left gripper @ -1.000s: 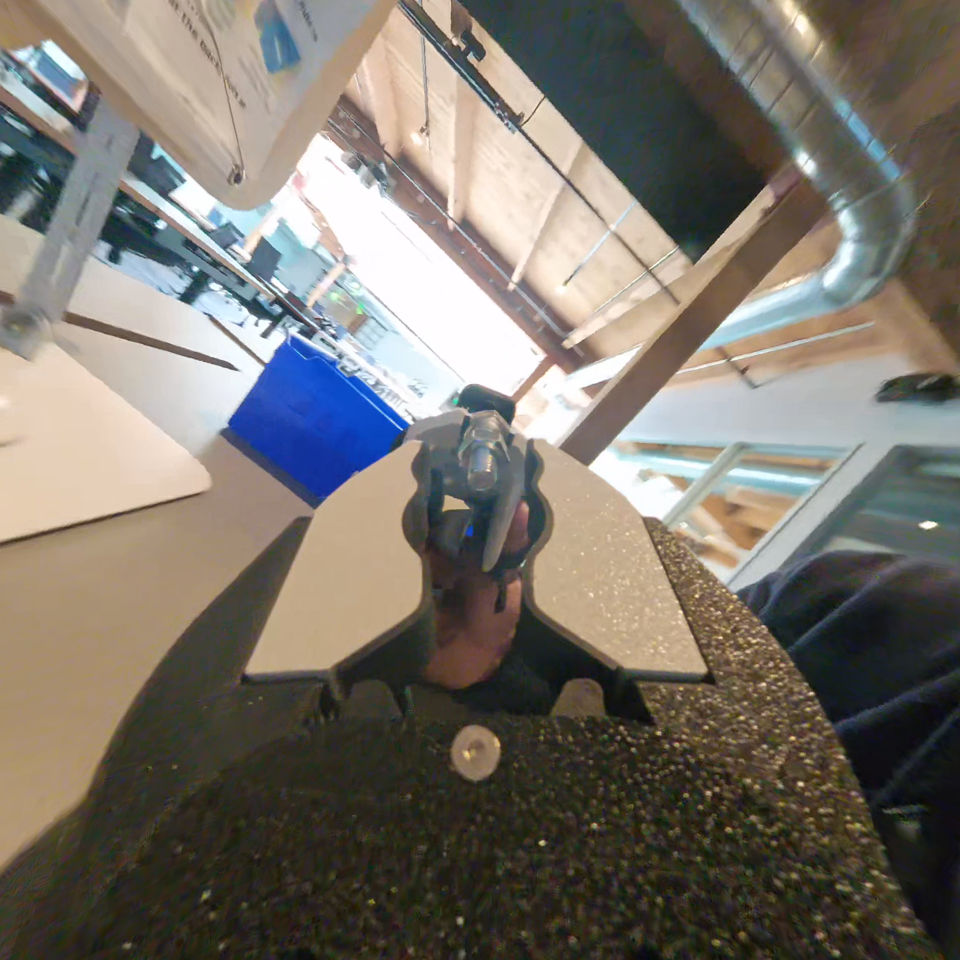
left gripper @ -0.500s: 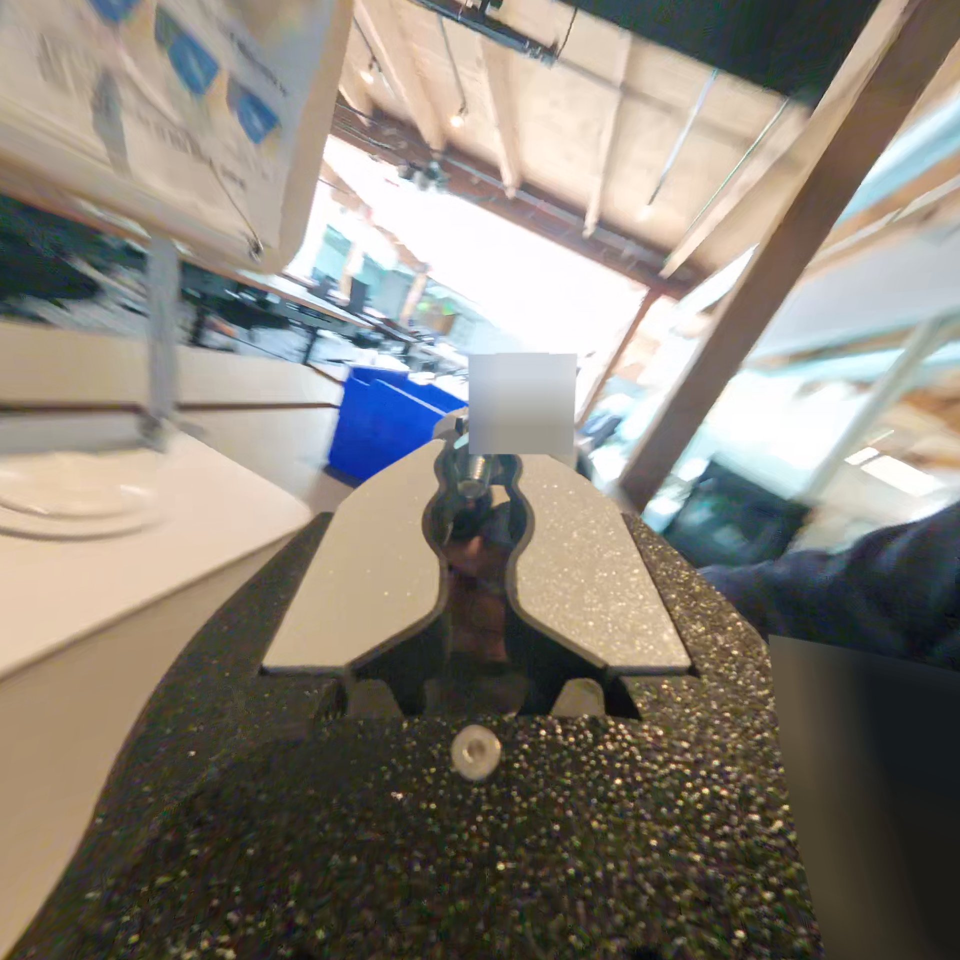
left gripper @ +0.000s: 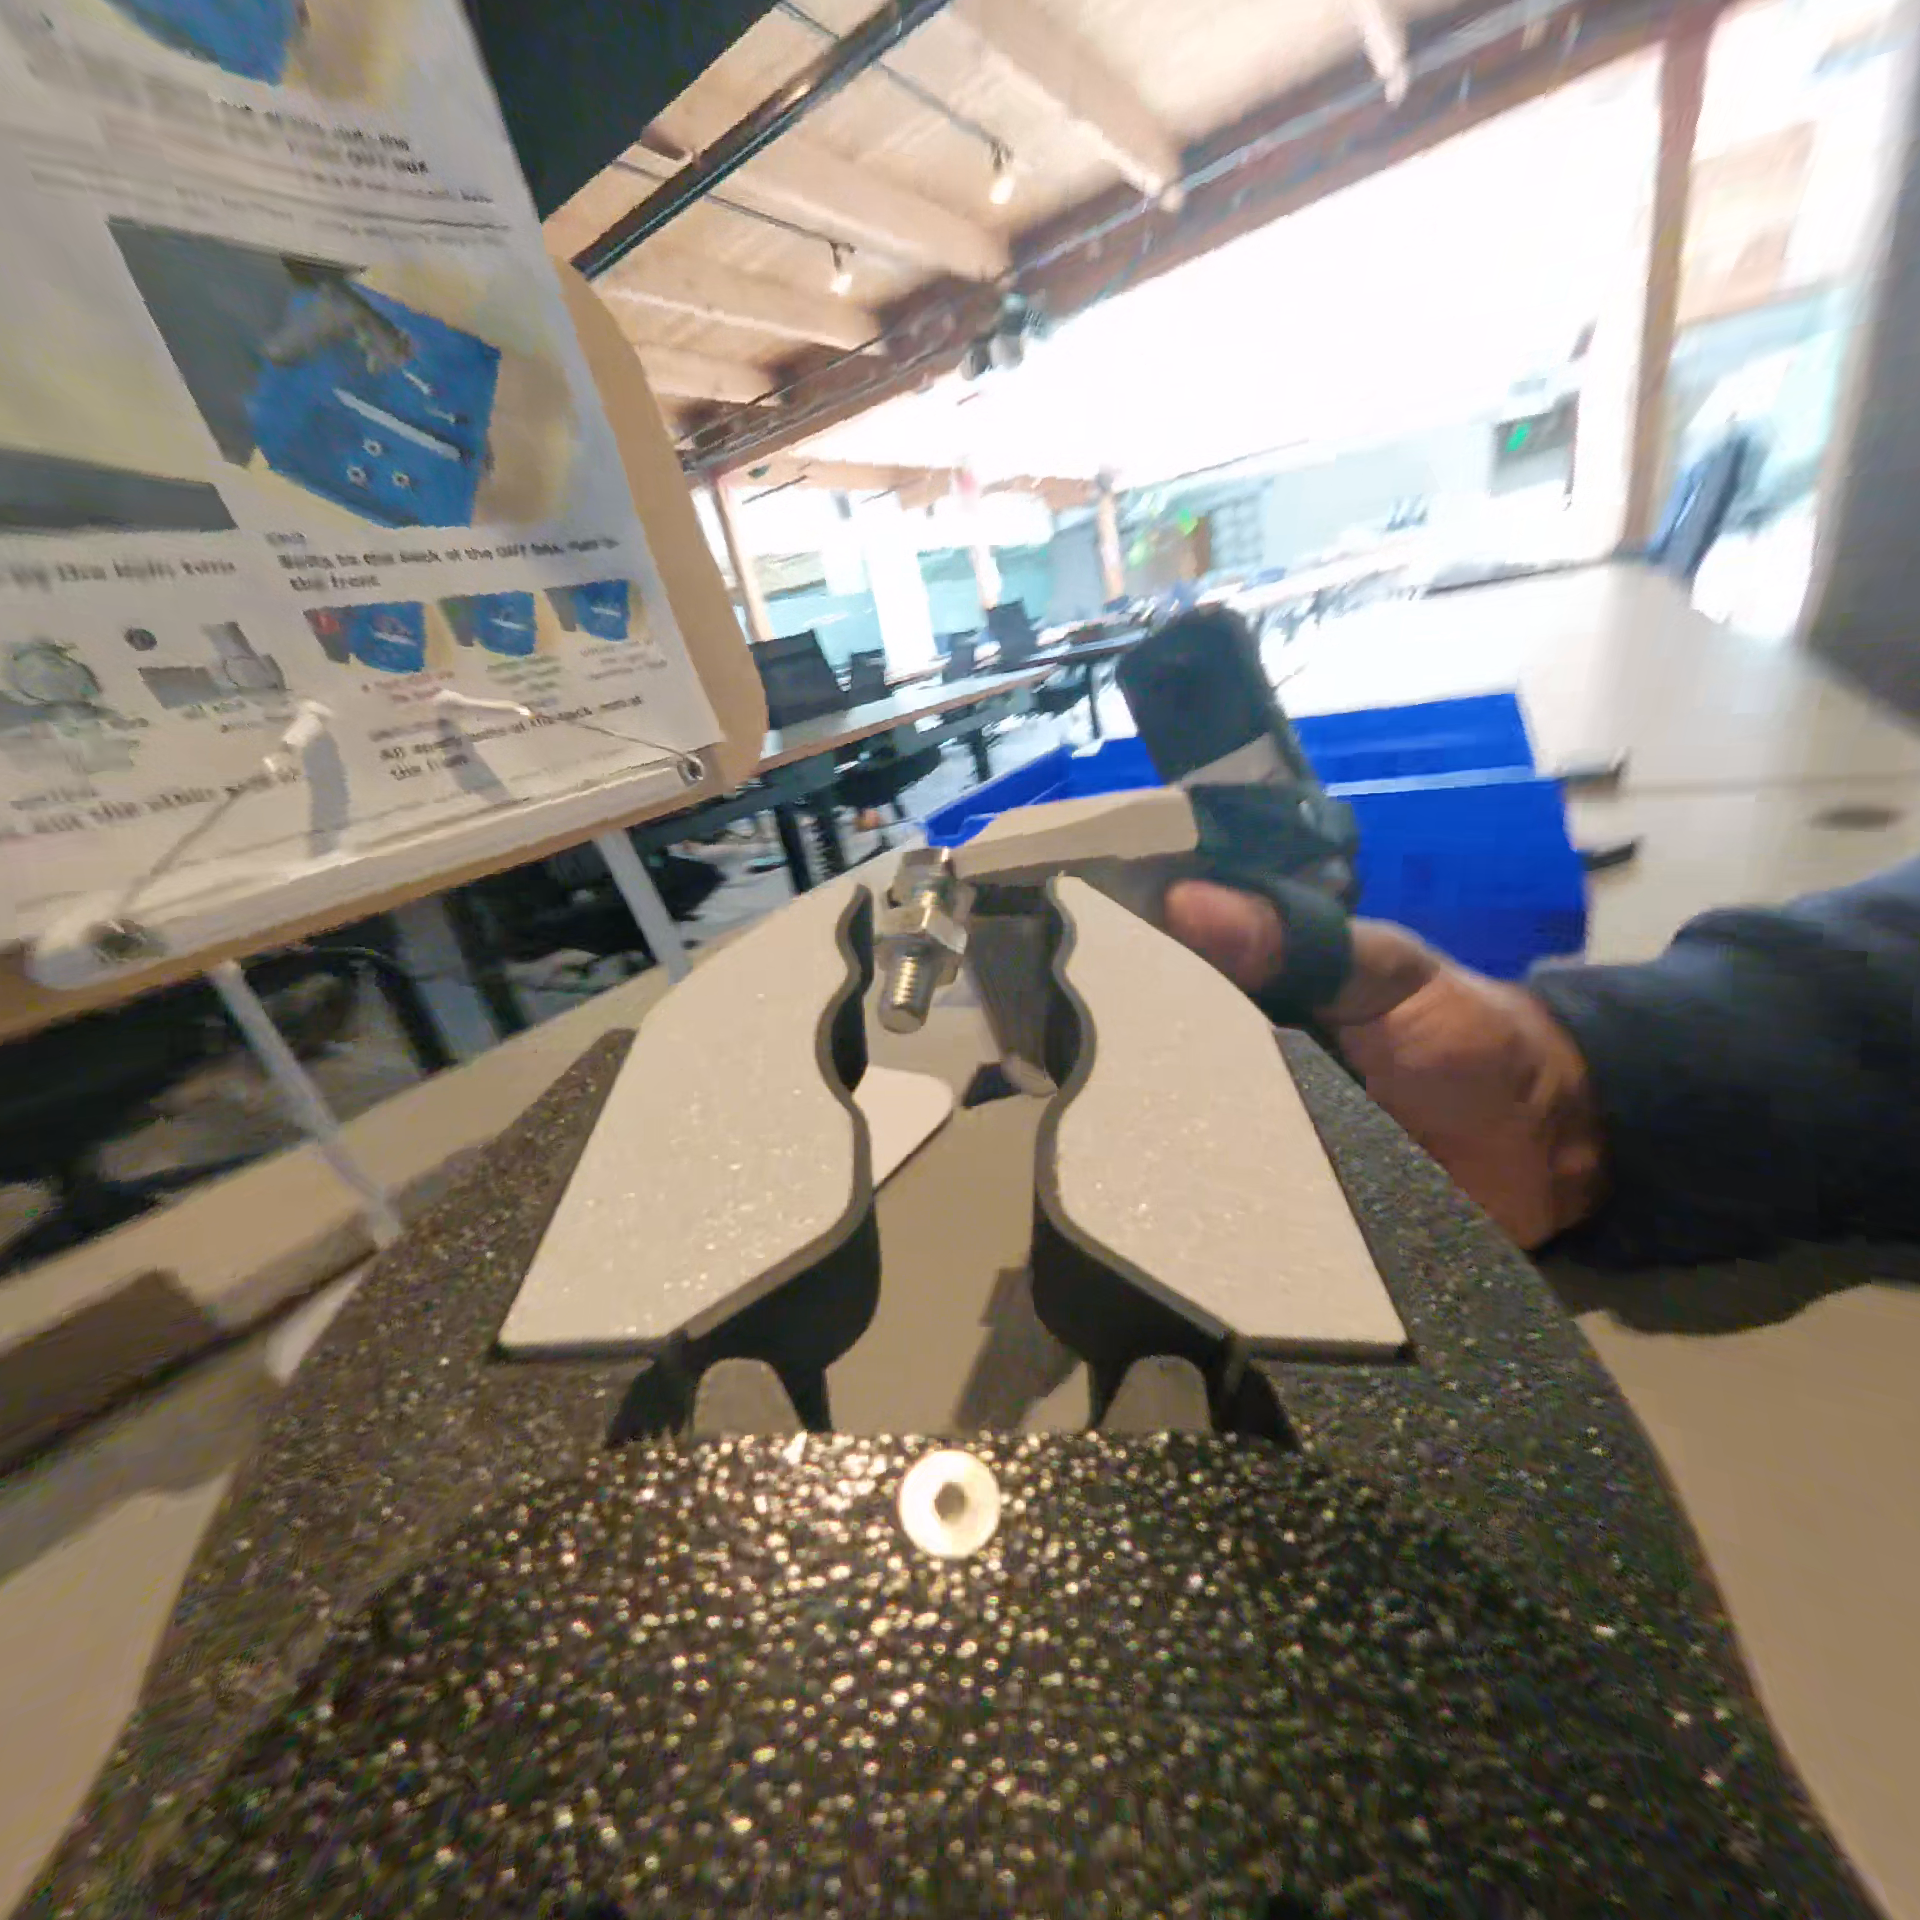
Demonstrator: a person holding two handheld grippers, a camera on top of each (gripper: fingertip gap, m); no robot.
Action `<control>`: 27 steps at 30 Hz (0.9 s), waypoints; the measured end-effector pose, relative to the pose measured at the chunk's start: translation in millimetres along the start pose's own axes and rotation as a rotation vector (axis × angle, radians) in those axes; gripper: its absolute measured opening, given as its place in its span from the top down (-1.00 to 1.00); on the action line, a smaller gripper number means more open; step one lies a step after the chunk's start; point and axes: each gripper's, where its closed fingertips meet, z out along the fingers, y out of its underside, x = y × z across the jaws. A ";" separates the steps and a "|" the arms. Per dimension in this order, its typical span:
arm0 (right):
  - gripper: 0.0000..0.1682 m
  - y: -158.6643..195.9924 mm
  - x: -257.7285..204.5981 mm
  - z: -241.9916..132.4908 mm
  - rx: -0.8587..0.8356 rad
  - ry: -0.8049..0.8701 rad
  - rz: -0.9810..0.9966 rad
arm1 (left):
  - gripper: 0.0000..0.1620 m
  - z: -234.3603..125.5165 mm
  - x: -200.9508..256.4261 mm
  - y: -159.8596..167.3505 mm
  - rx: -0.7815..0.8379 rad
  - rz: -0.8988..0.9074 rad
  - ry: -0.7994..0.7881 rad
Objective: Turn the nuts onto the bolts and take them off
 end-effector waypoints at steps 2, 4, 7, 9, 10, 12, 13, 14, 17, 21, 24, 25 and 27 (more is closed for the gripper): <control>0.81 -1.1 0.2 -0.7 0.007 -0.001 0.003 | 0.61 -0.1 -4.8 1.1 0.019 -0.212 0.026; 0.81 -1.2 0.2 -1.0 0.008 -0.002 0.003 | 0.60 0.9 -7.6 5.5 0.029 -0.448 0.081; 0.81 -0.9 -0.1 -0.7 0.006 -0.003 0.002 | 0.60 1.7 -9.8 9.1 0.074 -0.754 0.161; 0.81 -0.7 -0.4 -0.6 0.005 -0.004 0.000 | 0.60 2.4 -9.4 11.9 0.090 -0.870 0.192; 0.81 -0.6 -0.5 -0.5 0.004 -0.005 0.000 | 0.60 2.9 -8.9 12.5 0.095 -0.902 0.202; 0.81 -0.1 -0.6 -0.2 0.001 -0.005 -0.002 | 0.62 4.0 -6.2 12.6 0.099 -0.940 0.226; 0.81 0.4 -0.9 0.3 -0.002 -0.007 -0.003 | 0.64 4.8 -4.6 12.9 0.095 -0.947 0.233; 0.81 1.1 -1.2 0.7 -0.006 -0.007 -0.006 | 0.70 5.4 -3.5 13.3 0.093 -0.946 0.237; 0.80 1.8 -1.8 1.4 -0.011 -0.010 -0.009 | 0.79 5.3 -3.0 13.0 0.093 -0.888 0.216; 0.81 2.0 -2.4 1.8 -0.011 -0.015 -0.009 | 0.79 4.7 -4.7 12.9 0.048 -0.570 0.120; 0.81 1.6 -2.3 1.5 -0.008 -0.015 -0.006 | 0.79 5.3 -6.4 15.8 -0.046 -0.147 -0.003; 0.81 1.6 -2.1 1.5 -0.008 -0.014 -0.005 | 0.78 5.4 -7.3 17.0 -0.079 -0.013 -0.042; 0.81 1.9 -2.3 1.7 -0.010 -0.013 -0.009 | 0.78 4.8 -8.9 17.8 -0.114 0.186 -0.098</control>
